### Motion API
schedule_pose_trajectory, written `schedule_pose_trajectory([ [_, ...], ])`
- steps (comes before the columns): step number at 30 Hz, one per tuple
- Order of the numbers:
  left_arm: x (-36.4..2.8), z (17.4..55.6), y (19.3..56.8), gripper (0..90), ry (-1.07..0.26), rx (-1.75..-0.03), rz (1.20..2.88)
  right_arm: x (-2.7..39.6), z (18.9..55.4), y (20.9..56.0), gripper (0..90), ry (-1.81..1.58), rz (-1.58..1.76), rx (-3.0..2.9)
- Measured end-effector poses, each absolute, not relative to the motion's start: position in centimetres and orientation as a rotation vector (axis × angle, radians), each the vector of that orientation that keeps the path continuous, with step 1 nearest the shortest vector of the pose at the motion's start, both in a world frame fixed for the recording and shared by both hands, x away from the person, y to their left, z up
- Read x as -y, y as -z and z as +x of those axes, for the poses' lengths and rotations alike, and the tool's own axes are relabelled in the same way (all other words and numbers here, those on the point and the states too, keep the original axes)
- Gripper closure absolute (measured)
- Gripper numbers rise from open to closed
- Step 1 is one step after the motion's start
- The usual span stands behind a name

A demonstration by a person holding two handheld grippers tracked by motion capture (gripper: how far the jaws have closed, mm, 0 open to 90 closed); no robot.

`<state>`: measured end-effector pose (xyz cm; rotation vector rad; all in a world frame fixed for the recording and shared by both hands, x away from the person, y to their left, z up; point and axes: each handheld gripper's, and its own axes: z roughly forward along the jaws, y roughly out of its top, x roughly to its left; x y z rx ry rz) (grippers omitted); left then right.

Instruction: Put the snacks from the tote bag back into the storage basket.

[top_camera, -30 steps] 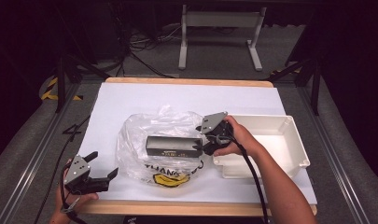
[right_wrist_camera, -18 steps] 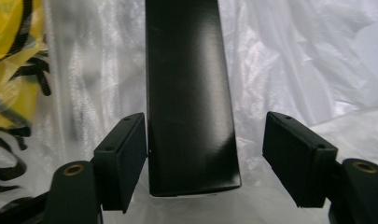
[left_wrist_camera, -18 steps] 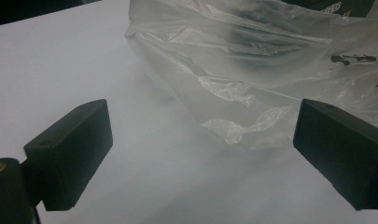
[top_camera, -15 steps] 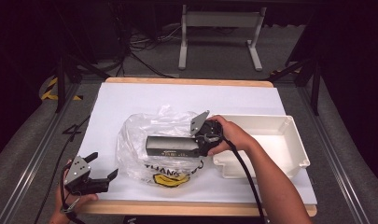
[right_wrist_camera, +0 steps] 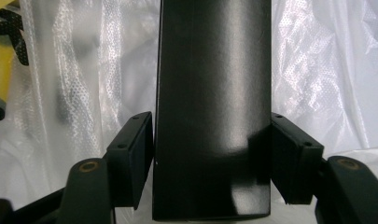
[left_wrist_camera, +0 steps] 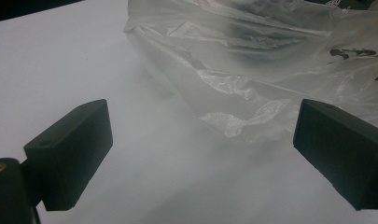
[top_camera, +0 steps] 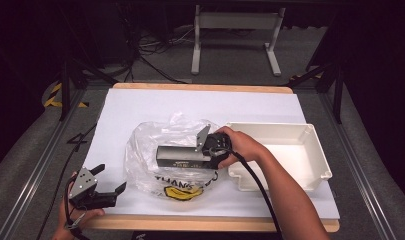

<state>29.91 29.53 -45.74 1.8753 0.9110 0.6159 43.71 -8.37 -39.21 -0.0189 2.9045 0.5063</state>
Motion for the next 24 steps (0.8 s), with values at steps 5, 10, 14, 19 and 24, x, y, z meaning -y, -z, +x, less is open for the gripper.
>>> schedule_pose_trajectory([
  [5, -29.7, 29.9, 45.8, 5.5, -0.613, -0.920, 1.874, 8.6, 43.9, 39.1, 41.2, -0.539, -0.014, -2.922],
  [10, -29.7, 29.9, 45.8, 5.5, -0.613, -0.918, 1.878, 8.8, 44.0, 38.5, 42.6, -0.564, -0.042, -2.935],
  [14, -29.6, 29.9, 45.8, 5.5, -0.612, -0.917, 1.881, 8.6, 44.0, 38.6, 42.6, -0.576, -0.052, -2.932],
  [19, -29.6, 29.9, 45.8, 5.5, -0.613, -0.914, 1.888, 8.4, 43.9, 38.4, 42.8, -0.620, -0.094, -2.933],
  [24, -29.7, 29.8, 45.8, 5.5, -0.609, -0.915, 1.879, 8.2, 43.8, 37.8, 42.9, -0.612, -0.114, -2.935],
])
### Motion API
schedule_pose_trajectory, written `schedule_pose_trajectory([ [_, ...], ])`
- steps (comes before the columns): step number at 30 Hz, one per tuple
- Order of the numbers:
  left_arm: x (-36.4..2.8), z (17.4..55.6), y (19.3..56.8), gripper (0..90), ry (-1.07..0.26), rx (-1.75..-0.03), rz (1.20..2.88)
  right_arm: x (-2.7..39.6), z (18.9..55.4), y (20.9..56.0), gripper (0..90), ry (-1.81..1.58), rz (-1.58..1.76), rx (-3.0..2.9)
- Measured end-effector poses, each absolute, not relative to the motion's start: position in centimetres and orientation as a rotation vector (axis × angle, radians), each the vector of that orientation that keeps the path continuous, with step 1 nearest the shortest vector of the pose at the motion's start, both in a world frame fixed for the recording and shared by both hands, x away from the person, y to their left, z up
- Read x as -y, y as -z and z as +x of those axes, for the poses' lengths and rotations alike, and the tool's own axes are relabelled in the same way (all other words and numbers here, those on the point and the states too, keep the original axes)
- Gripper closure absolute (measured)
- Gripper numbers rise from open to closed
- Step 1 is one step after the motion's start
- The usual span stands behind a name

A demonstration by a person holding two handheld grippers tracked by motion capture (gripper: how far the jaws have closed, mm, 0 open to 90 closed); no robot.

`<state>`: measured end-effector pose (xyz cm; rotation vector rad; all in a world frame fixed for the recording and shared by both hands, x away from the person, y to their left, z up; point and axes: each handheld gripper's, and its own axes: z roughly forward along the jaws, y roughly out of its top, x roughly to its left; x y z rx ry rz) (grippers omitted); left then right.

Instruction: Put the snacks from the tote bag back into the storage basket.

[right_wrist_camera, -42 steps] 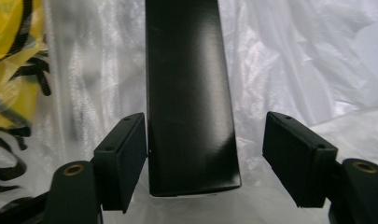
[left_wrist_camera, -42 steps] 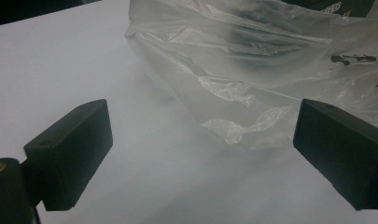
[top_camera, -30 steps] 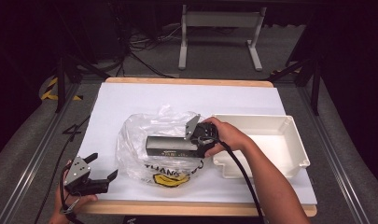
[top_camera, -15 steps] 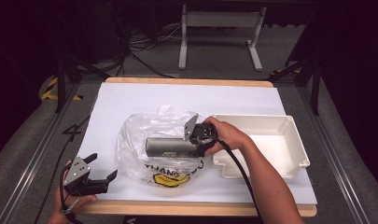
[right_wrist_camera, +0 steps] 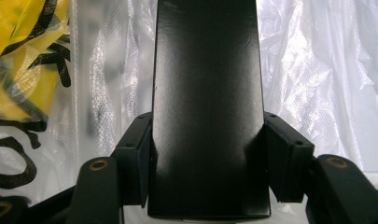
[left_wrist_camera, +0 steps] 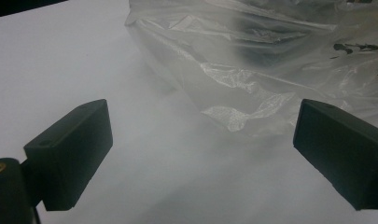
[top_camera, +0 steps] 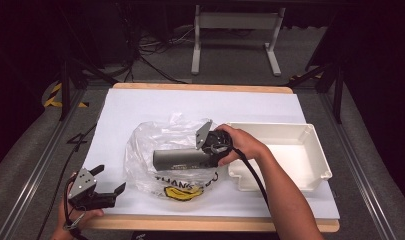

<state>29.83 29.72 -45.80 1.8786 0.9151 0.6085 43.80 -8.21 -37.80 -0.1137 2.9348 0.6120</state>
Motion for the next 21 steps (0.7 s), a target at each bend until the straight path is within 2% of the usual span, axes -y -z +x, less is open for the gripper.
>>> schedule_pose_trajectory([
  [21, -29.7, 29.8, 45.8, 5.3, -0.620, -0.920, 1.879, 8.8, 43.3, 35.9, 43.0, -0.704, -0.175, -2.878],
])
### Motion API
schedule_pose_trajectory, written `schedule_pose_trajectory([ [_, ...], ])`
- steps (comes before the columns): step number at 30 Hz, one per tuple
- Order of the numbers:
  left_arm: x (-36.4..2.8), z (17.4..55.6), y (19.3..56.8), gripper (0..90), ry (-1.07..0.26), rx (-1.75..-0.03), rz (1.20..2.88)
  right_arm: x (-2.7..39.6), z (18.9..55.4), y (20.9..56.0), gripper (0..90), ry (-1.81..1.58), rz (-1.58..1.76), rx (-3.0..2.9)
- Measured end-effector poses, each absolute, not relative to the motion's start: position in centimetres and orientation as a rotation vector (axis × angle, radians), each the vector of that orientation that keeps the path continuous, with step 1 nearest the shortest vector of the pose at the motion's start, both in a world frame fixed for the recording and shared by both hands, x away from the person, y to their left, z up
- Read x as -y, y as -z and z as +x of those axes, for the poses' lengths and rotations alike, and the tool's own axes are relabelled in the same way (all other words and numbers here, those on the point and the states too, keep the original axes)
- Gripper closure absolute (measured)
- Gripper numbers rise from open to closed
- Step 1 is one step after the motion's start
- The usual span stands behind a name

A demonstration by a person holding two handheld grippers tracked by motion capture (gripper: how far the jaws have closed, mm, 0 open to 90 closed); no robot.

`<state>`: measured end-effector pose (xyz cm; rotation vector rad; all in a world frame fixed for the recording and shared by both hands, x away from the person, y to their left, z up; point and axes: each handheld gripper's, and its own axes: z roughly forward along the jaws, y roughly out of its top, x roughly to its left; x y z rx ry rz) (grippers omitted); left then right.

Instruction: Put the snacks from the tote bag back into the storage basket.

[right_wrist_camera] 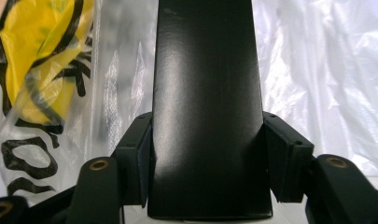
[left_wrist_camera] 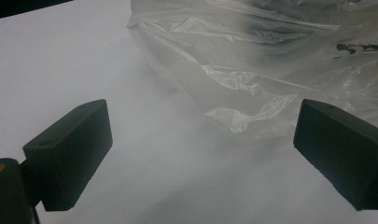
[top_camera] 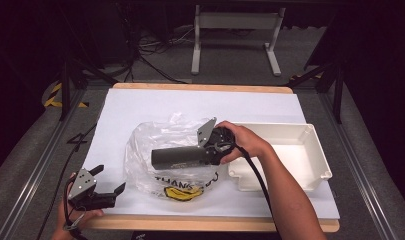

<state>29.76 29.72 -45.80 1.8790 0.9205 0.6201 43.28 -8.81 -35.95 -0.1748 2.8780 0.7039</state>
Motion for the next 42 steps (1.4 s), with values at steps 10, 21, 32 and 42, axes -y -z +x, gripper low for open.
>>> schedule_pose_trajectory([
  [10, -29.6, 29.7, 45.8, 5.3, -0.621, -0.919, 1.885, 9.7, 42.6, 34.2, 43.0, -0.753, -0.187, -2.835],
  [21, -29.5, 29.7, 45.8, 5.3, -0.610, -0.918, 1.881, 11.8, 42.0, 32.2, 43.0, -0.793, -0.169, -2.794],
  [32, -29.5, 29.6, 45.6, 5.3, -0.620, -0.919, 1.878, 14.4, 41.3, 31.2, 43.0, -0.796, -0.132, -2.774],
  [42, -29.5, 29.7, 45.7, 5.3, -0.617, -0.925, 1.882, 16.5, 40.6, 30.2, 43.0, -0.787, -0.123, -2.754],
])
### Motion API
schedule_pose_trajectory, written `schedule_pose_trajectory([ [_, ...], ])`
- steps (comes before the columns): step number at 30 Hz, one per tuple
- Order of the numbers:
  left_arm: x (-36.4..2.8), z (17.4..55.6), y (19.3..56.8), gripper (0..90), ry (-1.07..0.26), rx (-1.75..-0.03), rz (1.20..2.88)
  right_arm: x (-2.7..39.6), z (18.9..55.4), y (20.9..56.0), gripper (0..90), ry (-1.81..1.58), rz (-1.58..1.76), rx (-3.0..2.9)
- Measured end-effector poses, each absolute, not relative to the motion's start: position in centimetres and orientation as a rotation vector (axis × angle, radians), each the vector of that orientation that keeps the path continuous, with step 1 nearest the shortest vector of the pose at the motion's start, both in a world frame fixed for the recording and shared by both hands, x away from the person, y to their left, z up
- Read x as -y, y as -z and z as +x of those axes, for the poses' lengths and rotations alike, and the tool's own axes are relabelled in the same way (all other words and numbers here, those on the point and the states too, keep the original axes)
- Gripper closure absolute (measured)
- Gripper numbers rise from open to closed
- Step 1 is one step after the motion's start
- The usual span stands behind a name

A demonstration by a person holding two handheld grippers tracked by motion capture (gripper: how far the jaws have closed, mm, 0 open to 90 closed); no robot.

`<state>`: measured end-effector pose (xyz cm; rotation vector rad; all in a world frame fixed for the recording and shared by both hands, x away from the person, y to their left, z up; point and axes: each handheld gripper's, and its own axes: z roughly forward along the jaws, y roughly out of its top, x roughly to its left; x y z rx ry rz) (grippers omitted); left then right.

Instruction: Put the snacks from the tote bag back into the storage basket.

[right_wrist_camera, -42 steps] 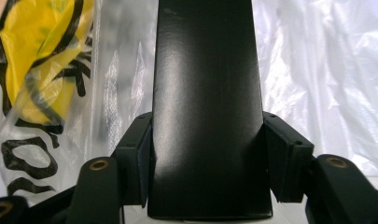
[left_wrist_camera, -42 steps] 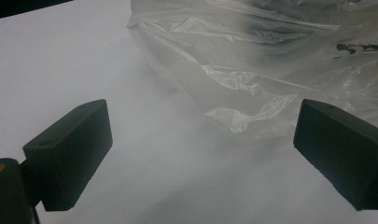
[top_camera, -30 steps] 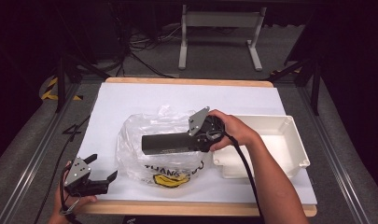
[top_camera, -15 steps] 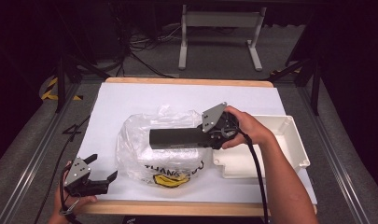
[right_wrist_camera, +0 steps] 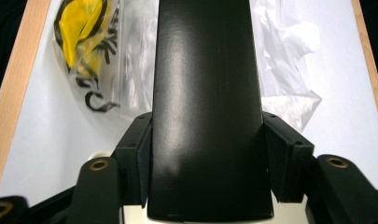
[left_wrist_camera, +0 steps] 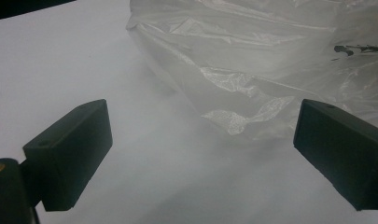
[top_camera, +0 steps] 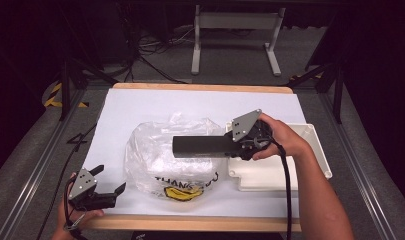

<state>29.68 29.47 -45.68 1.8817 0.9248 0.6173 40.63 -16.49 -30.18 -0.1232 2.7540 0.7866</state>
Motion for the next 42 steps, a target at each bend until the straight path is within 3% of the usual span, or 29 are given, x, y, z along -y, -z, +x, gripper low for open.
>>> schedule_pose_trajectory([
  [42, -29.3, 29.8, 45.7, 5.3, -0.619, -0.927, 1.899, 30.6, 38.0, 28.6, 42.9, -0.730, 0.159, -2.710],
])
